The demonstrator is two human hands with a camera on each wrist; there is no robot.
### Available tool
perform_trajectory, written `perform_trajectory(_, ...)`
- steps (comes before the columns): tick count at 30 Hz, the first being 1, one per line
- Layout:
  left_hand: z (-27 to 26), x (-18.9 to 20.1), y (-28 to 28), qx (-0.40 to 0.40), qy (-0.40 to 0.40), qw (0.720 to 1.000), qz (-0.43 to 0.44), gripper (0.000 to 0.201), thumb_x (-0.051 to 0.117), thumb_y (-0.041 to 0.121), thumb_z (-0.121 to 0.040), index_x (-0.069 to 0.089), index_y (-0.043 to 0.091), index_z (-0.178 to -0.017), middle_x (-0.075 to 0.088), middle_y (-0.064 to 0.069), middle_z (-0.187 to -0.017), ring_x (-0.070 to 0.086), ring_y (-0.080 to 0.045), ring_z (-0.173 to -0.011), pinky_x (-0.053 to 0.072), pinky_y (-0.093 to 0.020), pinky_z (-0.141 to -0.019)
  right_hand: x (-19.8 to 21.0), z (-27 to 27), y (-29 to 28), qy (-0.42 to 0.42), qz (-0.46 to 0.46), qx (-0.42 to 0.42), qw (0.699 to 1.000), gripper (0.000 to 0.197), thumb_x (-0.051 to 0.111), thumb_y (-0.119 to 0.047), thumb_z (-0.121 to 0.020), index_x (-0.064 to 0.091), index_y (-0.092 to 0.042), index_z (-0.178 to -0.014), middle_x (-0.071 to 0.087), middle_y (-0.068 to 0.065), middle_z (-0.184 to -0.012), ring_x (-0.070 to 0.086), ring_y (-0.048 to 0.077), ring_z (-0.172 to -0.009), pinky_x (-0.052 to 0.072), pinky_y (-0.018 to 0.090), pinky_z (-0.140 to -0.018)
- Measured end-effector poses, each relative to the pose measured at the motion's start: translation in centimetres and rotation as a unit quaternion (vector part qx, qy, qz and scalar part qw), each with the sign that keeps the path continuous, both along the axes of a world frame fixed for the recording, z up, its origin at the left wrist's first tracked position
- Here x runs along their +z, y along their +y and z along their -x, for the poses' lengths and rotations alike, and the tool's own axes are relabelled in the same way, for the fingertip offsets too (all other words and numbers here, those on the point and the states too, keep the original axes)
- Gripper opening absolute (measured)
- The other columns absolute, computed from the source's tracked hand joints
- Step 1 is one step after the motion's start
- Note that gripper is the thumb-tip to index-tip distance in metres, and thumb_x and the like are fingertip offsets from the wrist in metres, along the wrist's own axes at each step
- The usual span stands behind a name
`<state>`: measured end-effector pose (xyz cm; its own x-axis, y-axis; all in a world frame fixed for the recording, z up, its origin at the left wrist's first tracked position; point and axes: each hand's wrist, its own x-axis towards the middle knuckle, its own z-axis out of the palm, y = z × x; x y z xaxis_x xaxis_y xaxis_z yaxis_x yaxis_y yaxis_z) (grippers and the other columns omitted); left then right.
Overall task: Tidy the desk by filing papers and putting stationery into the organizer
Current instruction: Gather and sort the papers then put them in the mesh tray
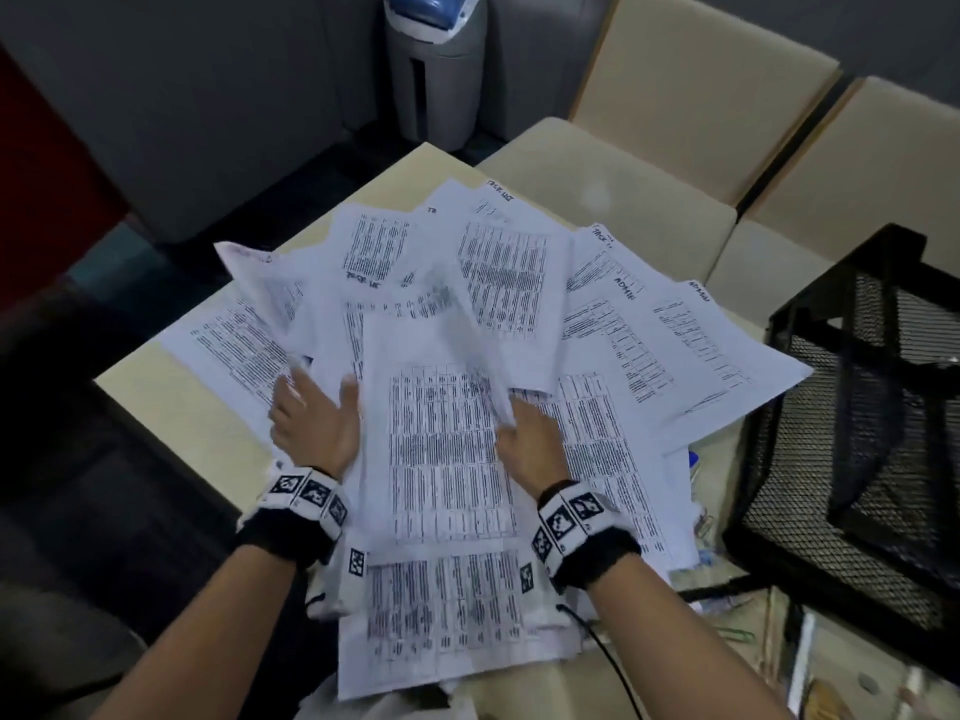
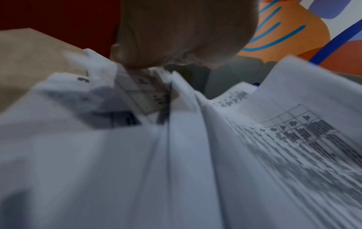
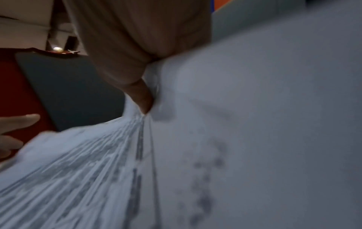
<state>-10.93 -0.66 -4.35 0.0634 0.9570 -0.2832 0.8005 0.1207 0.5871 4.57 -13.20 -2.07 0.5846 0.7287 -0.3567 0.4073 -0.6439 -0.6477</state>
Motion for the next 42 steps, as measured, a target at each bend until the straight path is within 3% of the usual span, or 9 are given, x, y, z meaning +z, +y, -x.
perform_trajectory(3, -0.9, 1.3, 0.4, -0.019, -0.032, 0.999, -0.021, 0.091, 0.040, 0.060, -0.087, 0.004, 0.006, -0.150, -0.005, -0.013, -0.158, -0.007, -0.030, -0.146, -0.004, -0.048, -0.117, 1.3, -1.1, -1.2, 0.063, -0.052, -0.032, 0.996, 0.027, 0.046, -0.007, -0.095, 0.055, -0.002, -0.120, 0.061, 0.012, -0.103, 0.058, 0.020, -0.082, 0.056, 0.035, -0.080)
perform_trajectory(8, -2.7, 3.8, 1.8, -0.033, -0.210, 0.968, 0.134, 0.107, 0.065, 0.054, -0.075, 0.005, 0.006, -0.149, 0.017, -0.015, -0.156, 0.023, -0.029, -0.143, 0.023, -0.043, -0.116, 4.7, -2.9, 0.3, 0.206, -0.186, -0.168, 0.946, 0.012, 0.051, -0.008, -0.093, 0.060, -0.012, -0.100, 0.061, -0.003, -0.096, 0.056, 0.017, -0.098, 0.047, 0.031, -0.091)
perform_trajectory(14, -3.8, 4.7, 7.0, -0.099, -0.186, 0.972, 0.103, 0.036, 0.058, 0.022, -0.090, 0.053, 0.006, -0.122, 0.060, -0.008, -0.112, 0.056, -0.025, -0.104, 0.047, -0.016, -0.063, 5.3, -10.2, 6.2, 0.121, -0.178, -0.268, 0.939, 0.009, 0.055, -0.011, -0.091, 0.055, -0.006, -0.098, 0.057, 0.007, -0.093, 0.057, 0.019, -0.090, 0.040, 0.021, -0.072)
perform_trajectory(20, -1.7, 1.3, 12.0, 0.027, 0.120, 0.991, 0.061, 0.079, 0.065, 0.042, -0.079, 0.037, -0.009, -0.133, 0.032, -0.029, -0.140, 0.030, -0.042, -0.132, 0.027, -0.044, -0.110, -0.1, -12.9, 8.1, 0.083, -0.006, -0.223, 0.971, 0.038, 0.054, -0.003, -0.085, 0.050, 0.003, -0.123, 0.058, 0.022, -0.124, 0.056, 0.034, -0.114, 0.047, 0.041, -0.098)
perform_trajectory(28, -6.0, 2.4, 11.5, -0.076, 0.043, 0.990, 0.112, 0.039, 0.042, 0.020, -0.092, 0.046, 0.005, -0.127, 0.052, -0.021, -0.130, 0.052, -0.036, -0.116, 0.038, -0.047, -0.105, -2.4, -9.5, 6.4, 0.119, -0.002, -0.194, 0.974, 0.061, 0.047, -0.002, -0.090, 0.019, -0.005, -0.144, 0.038, 0.017, -0.144, 0.042, 0.033, -0.129, 0.038, 0.039, -0.105)
perform_trajectory(31, -7.3, 2.4, 10.1, -0.100, 0.018, 0.985, 0.143, 0.051, 0.027, 0.045, -0.096, 0.059, 0.006, -0.094, 0.061, -0.021, -0.114, 0.057, -0.032, -0.105, 0.027, -0.045, -0.108, -2.8, -8.3, 6.4, 0.109, 0.007, -0.134, 0.985, 0.053, 0.049, -0.007, -0.090, 0.031, -0.010, -0.140, 0.048, 0.017, -0.135, 0.049, 0.032, -0.120, 0.040, 0.039, -0.104)
perform_trajectory(34, -7.6, 2.9, 8.8, -0.105, 0.030, 0.979, 0.170, 0.078, 0.028, 0.073, -0.084, 0.062, 0.006, -0.104, 0.062, -0.022, -0.116, 0.054, -0.035, -0.119, 0.011, -0.059, -0.114, -3.8, -7.0, 6.0, 0.095, 0.036, -0.090, 0.991, 0.053, 0.049, -0.018, -0.091, 0.030, -0.017, -0.140, 0.050, 0.014, -0.134, 0.048, 0.034, -0.122, 0.034, 0.050, -0.108)
perform_trajectory(37, -8.0, 4.5, 7.7, -0.131, 0.079, 0.984, 0.091, 0.029, 0.053, 0.038, -0.087, 0.057, 0.009, -0.093, 0.063, -0.008, -0.088, 0.058, -0.032, -0.110, -0.001, -0.062, -0.113, -4.8, -6.3, 4.9, 0.103, 0.038, -0.054, 0.992, 0.064, 0.058, -0.045, -0.083, 0.033, -0.025, -0.138, 0.050, 0.010, -0.136, 0.045, 0.034, -0.125, 0.032, 0.056, -0.108)
perform_trajectory(42, -6.9, 9.8, 7.8, -0.110, -0.049, 0.990, -0.077, 0.032, 0.048, 0.015, -0.093, 0.059, -0.009, -0.111, 0.062, -0.027, -0.108, 0.059, -0.039, -0.101, 0.045, -0.037, -0.079, -3.8, -6.3, 3.2, 0.121, 0.016, -0.063, 0.991, 0.096, 0.058, -0.074, -0.062, 0.032, -0.023, -0.139, 0.056, -0.002, -0.109, 0.047, 0.030, -0.121, 0.037, 0.056, -0.104)
